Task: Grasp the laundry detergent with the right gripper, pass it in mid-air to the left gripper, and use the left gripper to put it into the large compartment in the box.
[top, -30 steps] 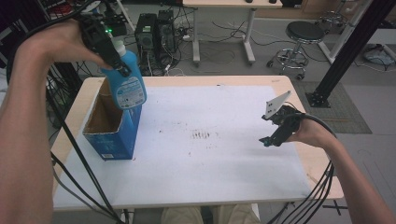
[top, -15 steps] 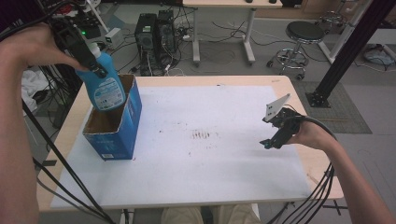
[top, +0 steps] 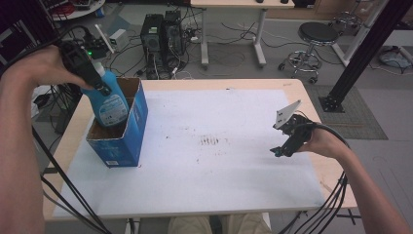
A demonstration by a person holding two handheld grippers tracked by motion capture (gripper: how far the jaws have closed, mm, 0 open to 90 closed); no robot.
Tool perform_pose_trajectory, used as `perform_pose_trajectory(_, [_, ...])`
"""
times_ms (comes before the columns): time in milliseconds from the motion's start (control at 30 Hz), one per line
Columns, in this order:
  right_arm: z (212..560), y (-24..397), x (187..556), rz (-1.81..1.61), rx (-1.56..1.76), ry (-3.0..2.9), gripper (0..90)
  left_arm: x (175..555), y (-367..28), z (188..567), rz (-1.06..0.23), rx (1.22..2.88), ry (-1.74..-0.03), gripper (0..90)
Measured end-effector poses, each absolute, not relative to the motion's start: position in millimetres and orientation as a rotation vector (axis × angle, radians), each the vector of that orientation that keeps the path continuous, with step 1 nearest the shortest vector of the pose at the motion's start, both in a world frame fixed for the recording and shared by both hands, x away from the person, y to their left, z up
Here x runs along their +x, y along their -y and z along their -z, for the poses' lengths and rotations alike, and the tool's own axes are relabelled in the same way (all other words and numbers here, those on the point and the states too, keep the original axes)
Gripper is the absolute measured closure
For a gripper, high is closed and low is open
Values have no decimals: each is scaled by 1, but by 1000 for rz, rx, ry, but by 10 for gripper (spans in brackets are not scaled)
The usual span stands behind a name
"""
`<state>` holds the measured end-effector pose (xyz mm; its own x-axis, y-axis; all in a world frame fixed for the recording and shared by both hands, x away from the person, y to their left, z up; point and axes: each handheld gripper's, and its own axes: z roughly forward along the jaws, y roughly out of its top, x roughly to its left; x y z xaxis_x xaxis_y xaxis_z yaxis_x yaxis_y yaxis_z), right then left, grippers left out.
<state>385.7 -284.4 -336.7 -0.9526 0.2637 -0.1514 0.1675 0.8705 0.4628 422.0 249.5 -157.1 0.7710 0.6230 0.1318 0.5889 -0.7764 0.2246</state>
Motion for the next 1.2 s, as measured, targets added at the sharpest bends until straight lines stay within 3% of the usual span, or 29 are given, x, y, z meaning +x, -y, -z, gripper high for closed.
perform_pose_trajectory(467, [343, 281, 385, -648, 330, -2846, 123, 429, -251, 220, -206, 2874, -935, 377])
perform_pose_trajectory(1200, [352, 278, 383, -642, 335, -2860, 123, 430, -246, 273, -172, 2958, -866, 376])
